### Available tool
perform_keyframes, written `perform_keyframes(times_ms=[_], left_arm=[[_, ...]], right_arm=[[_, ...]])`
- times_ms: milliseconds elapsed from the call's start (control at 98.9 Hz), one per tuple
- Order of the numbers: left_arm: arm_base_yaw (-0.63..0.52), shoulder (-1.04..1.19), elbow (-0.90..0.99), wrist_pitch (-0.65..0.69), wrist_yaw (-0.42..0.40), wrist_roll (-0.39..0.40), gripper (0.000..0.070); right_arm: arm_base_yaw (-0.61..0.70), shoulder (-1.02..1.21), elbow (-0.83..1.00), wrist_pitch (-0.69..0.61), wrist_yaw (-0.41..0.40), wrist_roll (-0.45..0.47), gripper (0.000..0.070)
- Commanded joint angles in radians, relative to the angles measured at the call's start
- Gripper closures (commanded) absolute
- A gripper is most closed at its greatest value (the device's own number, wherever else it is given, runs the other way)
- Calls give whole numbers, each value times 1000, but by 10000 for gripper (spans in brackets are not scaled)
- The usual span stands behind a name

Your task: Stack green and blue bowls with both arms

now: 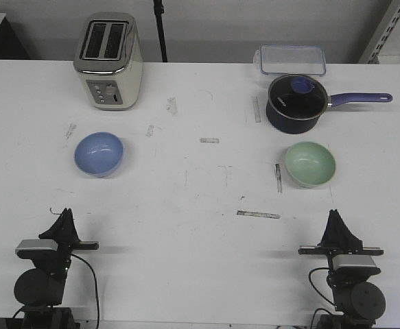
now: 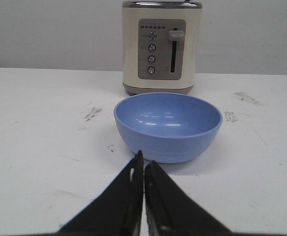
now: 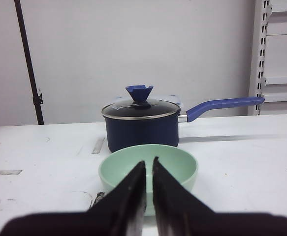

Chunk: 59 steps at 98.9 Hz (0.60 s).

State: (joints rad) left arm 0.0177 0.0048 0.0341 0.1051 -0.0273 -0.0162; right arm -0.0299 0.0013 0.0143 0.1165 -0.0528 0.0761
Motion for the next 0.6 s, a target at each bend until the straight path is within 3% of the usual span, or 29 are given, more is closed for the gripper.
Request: perform_keyframes(times_ms=[0,324,465,586], left_arm=[[1,-2,-23,16,1,8,699],[1,-2,-23,16,1,8,699],[1,-2,-23,16,1,8,699],[1,-2,-23,16,1,8,699]], right_arm=[[-2,0,-2,10,1,6,685],[-2,0,-1,10,0,84,685],[-2,0,26,10,-7,70,686],[-2,15,83,-5,-6,6,686]])
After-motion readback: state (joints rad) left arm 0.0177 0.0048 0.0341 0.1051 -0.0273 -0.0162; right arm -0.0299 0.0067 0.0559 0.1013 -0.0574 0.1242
